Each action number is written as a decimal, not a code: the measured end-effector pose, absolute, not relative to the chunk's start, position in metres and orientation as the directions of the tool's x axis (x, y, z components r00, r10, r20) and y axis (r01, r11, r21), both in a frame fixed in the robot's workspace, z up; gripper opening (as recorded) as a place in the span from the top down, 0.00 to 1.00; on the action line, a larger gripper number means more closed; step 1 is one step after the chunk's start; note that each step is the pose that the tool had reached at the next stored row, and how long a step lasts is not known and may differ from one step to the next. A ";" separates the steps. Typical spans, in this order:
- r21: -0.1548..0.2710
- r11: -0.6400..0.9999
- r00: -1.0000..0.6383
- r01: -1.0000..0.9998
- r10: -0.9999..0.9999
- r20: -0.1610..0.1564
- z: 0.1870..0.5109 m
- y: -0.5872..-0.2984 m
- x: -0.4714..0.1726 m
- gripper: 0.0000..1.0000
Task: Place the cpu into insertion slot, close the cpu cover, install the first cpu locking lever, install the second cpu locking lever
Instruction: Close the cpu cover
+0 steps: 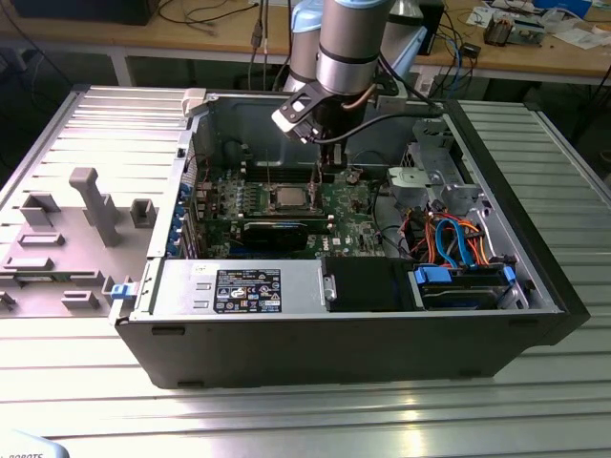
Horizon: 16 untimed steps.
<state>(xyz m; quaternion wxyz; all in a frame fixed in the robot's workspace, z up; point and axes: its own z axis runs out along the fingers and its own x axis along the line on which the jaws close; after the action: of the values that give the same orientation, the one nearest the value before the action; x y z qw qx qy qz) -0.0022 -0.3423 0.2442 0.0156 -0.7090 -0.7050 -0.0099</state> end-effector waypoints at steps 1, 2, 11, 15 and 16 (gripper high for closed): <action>-0.008 -0.005 0.006 1.000 0.999 0.036 0.244 -0.342 -0.003 0.89; -0.008 -0.006 0.006 1.000 0.999 0.036 0.244 -0.342 -0.004 0.89; -0.008 -0.006 0.006 1.000 0.999 0.036 0.244 -0.342 -0.008 0.89; -0.008 -0.006 0.006 1.000 0.999 0.036 0.244 -0.342 -0.010 0.89; -0.008 -0.006 0.006 1.000 0.999 0.036 0.244 -0.342 -0.010 0.89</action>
<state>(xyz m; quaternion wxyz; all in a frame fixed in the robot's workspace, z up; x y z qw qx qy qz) -0.0101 -0.3423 0.2436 0.0156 -0.7090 -0.7050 -0.0099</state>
